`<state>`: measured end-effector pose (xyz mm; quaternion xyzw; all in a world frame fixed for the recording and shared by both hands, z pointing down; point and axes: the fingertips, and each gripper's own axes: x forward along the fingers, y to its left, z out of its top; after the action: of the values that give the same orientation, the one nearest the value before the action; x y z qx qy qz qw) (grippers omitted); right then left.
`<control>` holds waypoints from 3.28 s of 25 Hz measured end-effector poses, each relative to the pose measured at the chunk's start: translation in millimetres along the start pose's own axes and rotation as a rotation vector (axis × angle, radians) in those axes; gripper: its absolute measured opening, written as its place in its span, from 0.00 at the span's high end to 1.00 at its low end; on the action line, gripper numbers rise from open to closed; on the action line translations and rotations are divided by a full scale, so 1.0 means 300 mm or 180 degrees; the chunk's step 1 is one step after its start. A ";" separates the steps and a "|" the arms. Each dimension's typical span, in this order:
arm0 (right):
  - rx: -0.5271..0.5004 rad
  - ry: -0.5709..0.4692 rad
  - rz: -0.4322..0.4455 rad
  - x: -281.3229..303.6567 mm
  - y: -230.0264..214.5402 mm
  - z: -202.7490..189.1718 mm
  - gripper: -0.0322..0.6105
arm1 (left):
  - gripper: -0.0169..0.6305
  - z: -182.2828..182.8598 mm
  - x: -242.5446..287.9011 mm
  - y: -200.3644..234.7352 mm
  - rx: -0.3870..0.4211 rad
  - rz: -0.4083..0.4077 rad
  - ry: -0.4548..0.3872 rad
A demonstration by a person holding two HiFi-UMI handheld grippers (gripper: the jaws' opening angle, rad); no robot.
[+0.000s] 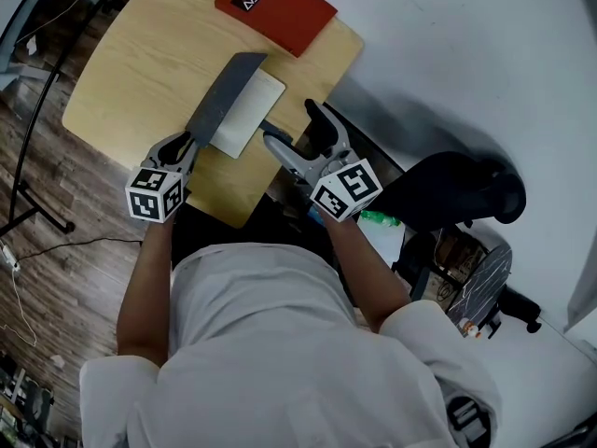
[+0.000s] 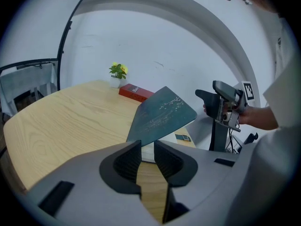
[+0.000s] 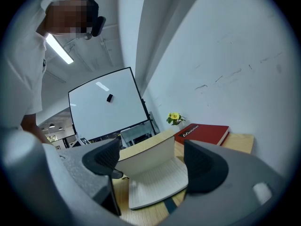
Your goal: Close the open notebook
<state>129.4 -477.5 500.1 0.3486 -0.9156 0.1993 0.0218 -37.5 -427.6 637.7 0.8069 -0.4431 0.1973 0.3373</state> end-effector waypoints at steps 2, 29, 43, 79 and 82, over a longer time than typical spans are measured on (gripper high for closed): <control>0.0002 -0.0009 -0.0013 -0.004 -0.005 0.001 0.27 | 0.84 -0.010 0.008 -0.010 0.0165 0.0002 0.0086; 0.0134 -0.0056 -0.0139 -0.021 -0.028 -0.026 0.27 | 0.80 -0.121 0.076 -0.083 0.1170 -0.0217 0.0886; -0.0266 -0.0487 -0.0087 -0.083 0.087 0.160 0.27 | 0.83 0.418 -0.394 -0.103 0.0215 -0.0395 -0.1626; -0.1063 -0.0857 -0.0946 -0.826 0.901 -0.007 0.27 | 0.49 -0.007 -1.313 -0.393 0.0748 -0.0581 -0.2596; -0.0982 -0.0902 -0.0896 -0.906 0.926 -0.046 0.27 | 0.49 -0.069 -1.339 -0.485 0.0818 -0.0505 -0.2522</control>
<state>153.8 -112.8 367.0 0.4896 -0.8715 0.0014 -0.0262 -127.2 -123.7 350.3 0.8874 -0.4468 -0.1010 0.0517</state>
